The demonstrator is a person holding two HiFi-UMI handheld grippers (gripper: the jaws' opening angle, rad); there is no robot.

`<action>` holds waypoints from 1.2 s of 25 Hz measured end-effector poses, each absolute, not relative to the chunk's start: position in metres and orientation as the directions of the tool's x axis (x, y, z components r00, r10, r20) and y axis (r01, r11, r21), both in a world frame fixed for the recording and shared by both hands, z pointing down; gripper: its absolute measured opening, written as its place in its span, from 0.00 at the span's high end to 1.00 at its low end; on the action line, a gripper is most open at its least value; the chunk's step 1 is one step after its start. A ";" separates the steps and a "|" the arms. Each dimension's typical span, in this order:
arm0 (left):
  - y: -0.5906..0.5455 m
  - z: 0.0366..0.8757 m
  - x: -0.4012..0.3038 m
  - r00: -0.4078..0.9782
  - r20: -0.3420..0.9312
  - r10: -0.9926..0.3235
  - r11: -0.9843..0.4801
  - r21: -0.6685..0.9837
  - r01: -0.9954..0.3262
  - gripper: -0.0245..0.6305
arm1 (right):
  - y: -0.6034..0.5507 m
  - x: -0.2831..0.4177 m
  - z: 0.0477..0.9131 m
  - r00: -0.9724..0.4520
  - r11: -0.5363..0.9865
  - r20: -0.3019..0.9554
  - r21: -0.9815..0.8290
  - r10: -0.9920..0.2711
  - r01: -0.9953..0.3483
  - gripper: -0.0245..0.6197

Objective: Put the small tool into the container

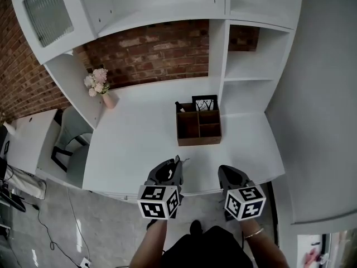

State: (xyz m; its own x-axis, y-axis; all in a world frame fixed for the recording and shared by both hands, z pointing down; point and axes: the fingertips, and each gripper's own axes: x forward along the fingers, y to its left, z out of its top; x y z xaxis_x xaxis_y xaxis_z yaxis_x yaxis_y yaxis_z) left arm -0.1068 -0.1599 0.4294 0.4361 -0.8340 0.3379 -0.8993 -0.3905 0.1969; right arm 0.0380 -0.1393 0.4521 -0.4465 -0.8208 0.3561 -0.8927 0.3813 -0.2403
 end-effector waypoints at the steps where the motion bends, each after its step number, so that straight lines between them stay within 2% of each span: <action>1: -0.165 0.431 -0.108 0.439 0.341 -0.832 -0.392 0.198 -0.898 0.84 | -0.144 0.038 0.453 -0.443 0.377 0.357 -0.242 -0.822 -0.894 0.95; 30: -0.350 0.394 -0.077 0.443 0.294 -0.847 -0.415 0.158 -0.896 0.84 | -0.300 0.055 0.460 -0.481 0.397 0.366 -0.283 -0.796 -0.873 0.96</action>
State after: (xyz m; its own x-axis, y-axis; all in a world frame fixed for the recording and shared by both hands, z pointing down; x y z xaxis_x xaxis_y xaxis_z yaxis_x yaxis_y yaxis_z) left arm -0.0771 -0.3498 0.3939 0.4435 -0.8468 0.2936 -0.8962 -0.4147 0.1575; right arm 0.0552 -0.2998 0.4601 -0.4815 -0.7963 0.3662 -0.8728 0.3973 -0.2835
